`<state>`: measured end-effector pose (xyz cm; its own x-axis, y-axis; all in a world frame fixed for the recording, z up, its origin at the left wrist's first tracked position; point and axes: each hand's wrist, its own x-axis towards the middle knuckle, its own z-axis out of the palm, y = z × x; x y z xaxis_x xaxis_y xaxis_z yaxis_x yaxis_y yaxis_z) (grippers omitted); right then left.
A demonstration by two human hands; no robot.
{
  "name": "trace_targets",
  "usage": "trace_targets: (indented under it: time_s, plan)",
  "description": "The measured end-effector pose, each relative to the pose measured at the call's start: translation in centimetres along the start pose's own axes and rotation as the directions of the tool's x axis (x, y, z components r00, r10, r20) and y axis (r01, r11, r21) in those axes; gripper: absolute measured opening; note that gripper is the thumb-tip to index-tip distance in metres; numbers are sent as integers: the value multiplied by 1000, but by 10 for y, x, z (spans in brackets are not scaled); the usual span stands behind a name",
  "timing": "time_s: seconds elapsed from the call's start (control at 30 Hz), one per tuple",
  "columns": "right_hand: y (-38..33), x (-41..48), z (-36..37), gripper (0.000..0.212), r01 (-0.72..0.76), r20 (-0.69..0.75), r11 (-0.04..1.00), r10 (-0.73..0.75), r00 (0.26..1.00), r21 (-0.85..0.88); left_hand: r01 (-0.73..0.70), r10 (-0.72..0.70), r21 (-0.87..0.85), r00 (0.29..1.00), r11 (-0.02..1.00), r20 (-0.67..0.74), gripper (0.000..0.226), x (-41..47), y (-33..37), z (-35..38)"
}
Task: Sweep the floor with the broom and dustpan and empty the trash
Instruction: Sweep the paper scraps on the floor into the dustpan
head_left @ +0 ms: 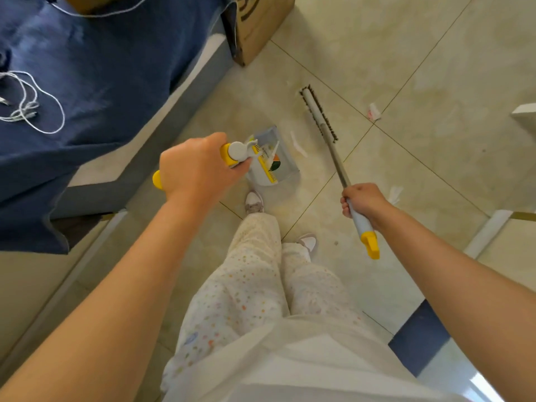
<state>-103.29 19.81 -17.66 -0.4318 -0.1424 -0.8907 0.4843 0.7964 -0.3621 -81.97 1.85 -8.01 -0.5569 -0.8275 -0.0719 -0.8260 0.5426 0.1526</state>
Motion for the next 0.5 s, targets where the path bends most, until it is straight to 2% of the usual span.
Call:
trace_targets:
  time_s: [0.17, 0.3, 0.4, 0.5]
  plan:
    - [-20, 20, 21, 9, -58, 21, 998, 57, 998, 30, -30, 30, 18, 1000, 999, 4, 49, 30, -9, -1]
    - [-28, 28, 43, 9, -153, 102, 984, 143, 984, 96, -50, 50, 21, 999, 999, -6, 48, 51, -8, -2]
    - [-32, 26, 46, 13, -285, 220, 931, 235, 947, 229, -64, 64, 10, 998, 998, 3, 48, 58, -7, -2]
    - [-29, 15, 47, 7, -363, 318, 865, 257, 913, 346, -39, 38, 23, 999, 999, 29, 50, 57, -9, -2]
